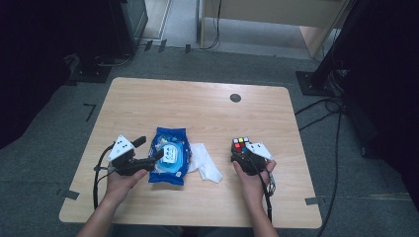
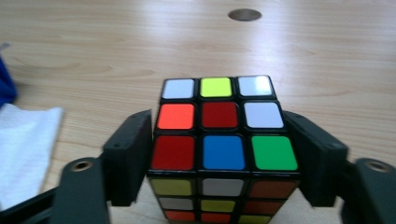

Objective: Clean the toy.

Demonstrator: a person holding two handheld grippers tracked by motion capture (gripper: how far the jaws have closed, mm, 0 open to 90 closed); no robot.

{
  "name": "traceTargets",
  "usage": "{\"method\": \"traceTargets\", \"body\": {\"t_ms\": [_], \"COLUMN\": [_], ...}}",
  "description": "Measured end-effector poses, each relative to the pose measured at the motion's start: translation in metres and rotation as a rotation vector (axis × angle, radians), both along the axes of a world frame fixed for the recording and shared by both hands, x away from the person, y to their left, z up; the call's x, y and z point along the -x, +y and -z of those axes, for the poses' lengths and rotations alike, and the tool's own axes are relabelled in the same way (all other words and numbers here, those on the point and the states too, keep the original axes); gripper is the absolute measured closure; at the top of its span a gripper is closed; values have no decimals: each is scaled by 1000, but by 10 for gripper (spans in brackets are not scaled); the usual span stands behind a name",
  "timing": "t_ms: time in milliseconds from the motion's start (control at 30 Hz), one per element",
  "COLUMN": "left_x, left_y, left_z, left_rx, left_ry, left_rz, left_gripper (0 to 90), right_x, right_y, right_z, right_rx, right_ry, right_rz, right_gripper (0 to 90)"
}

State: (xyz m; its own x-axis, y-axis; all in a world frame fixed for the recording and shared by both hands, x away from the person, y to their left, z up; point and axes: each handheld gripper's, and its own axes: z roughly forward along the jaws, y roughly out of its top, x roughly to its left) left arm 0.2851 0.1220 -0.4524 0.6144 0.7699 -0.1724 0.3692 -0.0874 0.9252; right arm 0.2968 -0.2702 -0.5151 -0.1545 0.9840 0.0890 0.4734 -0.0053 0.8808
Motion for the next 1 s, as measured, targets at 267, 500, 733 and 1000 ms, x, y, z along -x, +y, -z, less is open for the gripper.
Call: {"method": "traceTargets", "body": {"t_ms": [267,500,733,1000], "left_x": [3,8,19,25], "left_y": [17,72,124,152], "left_z": [-5,1,20,45], "left_rx": [-22,-69,-93,-188], "left_ry": [5,34,103,225], "left_rz": [-23,-125,-217,-308], "left_gripper": [138,138,138,139], "right_x": [12,24,48,82], "right_y": [-10,-53,-113,-163], "right_z": [-29,-46,-34,-15], "right_rx": [-76,-56,-106,-72], "right_ry": [-2,28,109,172], "right_rz": [-61,-49,8,87], "right_gripper": [152,94,9,0]}}
